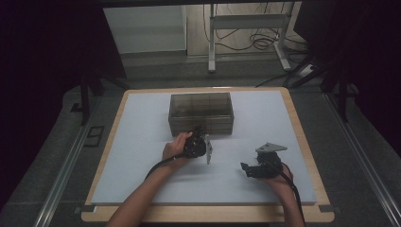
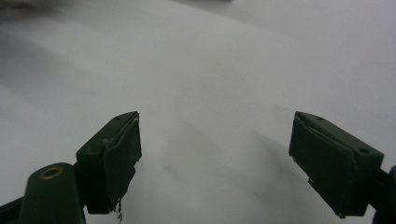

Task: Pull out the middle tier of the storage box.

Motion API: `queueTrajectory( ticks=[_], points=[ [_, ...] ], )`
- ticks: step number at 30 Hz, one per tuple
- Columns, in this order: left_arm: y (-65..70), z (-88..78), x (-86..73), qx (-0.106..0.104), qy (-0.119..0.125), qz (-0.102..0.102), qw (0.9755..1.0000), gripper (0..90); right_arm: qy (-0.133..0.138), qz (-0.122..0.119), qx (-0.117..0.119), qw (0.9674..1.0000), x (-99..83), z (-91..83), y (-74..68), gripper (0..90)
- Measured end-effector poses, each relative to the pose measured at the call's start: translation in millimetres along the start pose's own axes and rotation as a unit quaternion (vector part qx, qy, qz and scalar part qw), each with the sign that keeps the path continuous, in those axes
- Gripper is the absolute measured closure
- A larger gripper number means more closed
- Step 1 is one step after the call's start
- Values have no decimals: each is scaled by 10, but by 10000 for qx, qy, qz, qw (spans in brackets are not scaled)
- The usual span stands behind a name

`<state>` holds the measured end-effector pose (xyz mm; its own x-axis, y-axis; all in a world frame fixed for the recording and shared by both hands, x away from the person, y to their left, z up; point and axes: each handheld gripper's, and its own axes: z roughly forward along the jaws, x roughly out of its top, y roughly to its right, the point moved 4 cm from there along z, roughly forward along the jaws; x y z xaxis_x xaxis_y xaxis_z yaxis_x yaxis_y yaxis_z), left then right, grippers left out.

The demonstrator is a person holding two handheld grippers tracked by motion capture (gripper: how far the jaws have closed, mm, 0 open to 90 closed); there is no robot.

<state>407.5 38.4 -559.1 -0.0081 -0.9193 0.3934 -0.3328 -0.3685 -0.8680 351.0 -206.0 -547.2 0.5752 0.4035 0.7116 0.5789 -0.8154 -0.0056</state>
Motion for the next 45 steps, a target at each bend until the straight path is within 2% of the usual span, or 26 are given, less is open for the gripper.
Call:
queueTrajectory(
  ticks=[10,15,18,30,34,45],
  points=[
    [17,5,2,41,38,9,10000,780,-17,-1,-17,10000,0,-1,2,164],
    [51,10,18,118,59,130,9998,733,-6,-6,-11,10000,0,0,-2,165],
    [43,11,20,142,72,84,9998,751,3,2,-14,10000,0,-4,3,165],
    [30,4,-4,149,24,166,9997,797,-4,0,-14,10000,-1,1,0,165],
    [38,3,-8,194,-5,241,9995,804,-5,-5,-12,10000,-1,5,-4,165],
    [39,3,-6,184,-12,214,9996,803,-1,-2,-13,10000,-1,2,-1,165]
  ],
)
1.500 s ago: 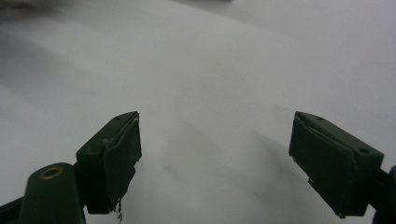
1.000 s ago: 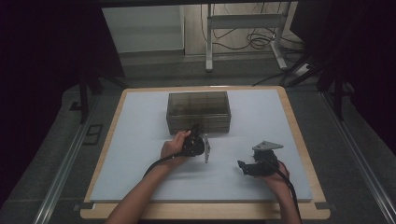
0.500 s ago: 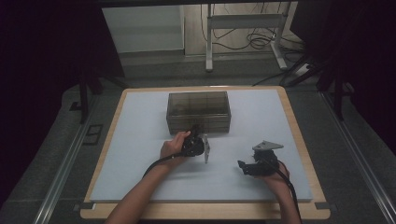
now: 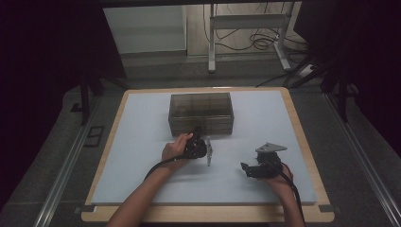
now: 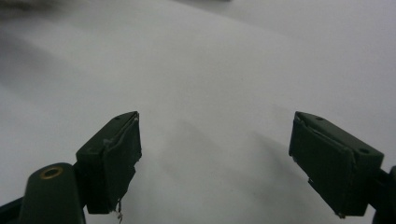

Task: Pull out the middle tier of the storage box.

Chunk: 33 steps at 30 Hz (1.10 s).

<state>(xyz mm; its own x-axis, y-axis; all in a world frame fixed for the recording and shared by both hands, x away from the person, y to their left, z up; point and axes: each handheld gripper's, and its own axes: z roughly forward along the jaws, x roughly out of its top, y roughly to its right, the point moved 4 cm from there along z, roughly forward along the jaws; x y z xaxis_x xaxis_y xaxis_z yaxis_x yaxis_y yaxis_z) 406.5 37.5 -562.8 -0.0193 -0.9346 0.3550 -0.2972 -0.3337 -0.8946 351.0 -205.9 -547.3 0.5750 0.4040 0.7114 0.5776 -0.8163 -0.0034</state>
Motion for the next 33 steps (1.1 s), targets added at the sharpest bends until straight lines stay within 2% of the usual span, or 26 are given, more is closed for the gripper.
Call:
queueTrajectory(
  ticks=[13,17,21,22,23,26,28,33],
  points=[
    [-2,-7,-7,2,-81,13,10000,813,-10,-20,1,10000,1,9,-9,164],
    [7,2,-4,30,-42,87,9999,799,-14,-22,1,10000,0,9,-10,165],
    [45,3,5,88,-82,283,9995,722,-16,-2,1,10000,0,9,-7,164],
    [49,3,7,103,-82,289,9995,723,-19,-9,-1,10000,-1,10,-7,165],
    [39,4,10,111,-69,211,9997,736,-15,-18,3,10000,-1,10,-8,165],
    [18,2,9,114,-75,136,9998,805,-11,-21,15,10000,0,8,-11,165],
    [23,1,10,147,-85,180,9997,809,-8,-22,5,10000,1,9,-11,165],
    [31,-3,13,170,-118,143,9997,814,-5,-20,8,10000,2,10,-13,165]
  ],
)
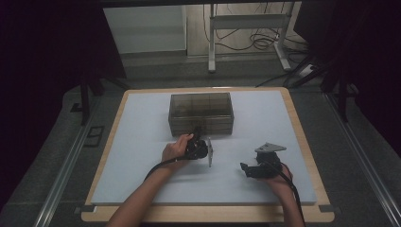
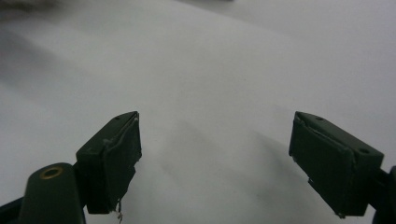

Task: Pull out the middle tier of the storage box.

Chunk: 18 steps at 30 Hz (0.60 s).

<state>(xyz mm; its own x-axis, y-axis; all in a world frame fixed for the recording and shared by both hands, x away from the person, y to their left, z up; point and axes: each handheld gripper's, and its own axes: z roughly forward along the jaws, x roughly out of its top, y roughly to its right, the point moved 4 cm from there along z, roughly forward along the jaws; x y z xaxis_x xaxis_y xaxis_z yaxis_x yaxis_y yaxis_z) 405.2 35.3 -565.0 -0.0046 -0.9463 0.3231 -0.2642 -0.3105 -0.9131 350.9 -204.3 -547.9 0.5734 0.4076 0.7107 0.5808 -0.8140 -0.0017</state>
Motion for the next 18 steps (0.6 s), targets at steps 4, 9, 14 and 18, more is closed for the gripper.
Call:
queueTrajectory(
  ticks=[4,9,14,18],
  points=[
    [1,-7,-1,4,-10,15,10000,816,6,-1,4,10000,2,-4,-1,165],
    [7,-9,0,33,-15,34,10000,818,22,2,-4,10000,6,-13,0,165],
    [6,-4,-3,46,0,78,10000,817,27,11,-10,10000,6,-18,7,165],
    [12,8,-2,78,-6,102,9999,801,27,-8,-11,10000,6,-19,3,165]
  ],
)
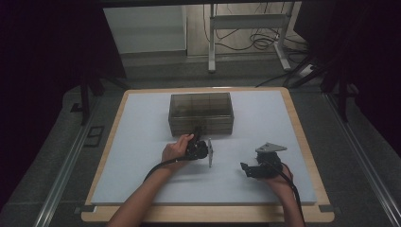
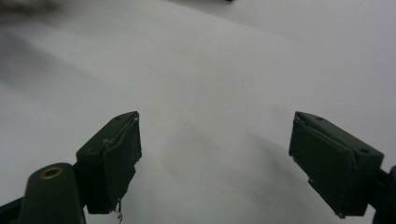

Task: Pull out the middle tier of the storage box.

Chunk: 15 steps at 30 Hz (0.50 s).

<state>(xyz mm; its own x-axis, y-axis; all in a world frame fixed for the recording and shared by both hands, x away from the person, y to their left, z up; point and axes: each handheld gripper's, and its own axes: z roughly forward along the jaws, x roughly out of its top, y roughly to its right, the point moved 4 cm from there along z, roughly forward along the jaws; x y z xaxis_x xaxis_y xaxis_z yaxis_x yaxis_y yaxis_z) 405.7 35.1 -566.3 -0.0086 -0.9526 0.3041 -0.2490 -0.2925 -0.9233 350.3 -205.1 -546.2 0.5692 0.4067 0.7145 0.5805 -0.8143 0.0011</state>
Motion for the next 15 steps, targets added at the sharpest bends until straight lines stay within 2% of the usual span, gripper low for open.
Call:
queueTrajectory(
  ticks=[2,3,9,15],
  points=[
    [5,1,2,15,2,13,10000,794,6,4,4,10000,1,-2,1,165],
    [20,2,8,91,-12,87,9999,792,12,0,0,10000,1,-3,4,165],
    [25,0,12,142,-20,11,9999,818,18,6,2,10000,2,-6,4,165],
    [26,-11,7,138,5,48,9999,821,22,4,-14,10000,2,-12,13,165]
  ],
)
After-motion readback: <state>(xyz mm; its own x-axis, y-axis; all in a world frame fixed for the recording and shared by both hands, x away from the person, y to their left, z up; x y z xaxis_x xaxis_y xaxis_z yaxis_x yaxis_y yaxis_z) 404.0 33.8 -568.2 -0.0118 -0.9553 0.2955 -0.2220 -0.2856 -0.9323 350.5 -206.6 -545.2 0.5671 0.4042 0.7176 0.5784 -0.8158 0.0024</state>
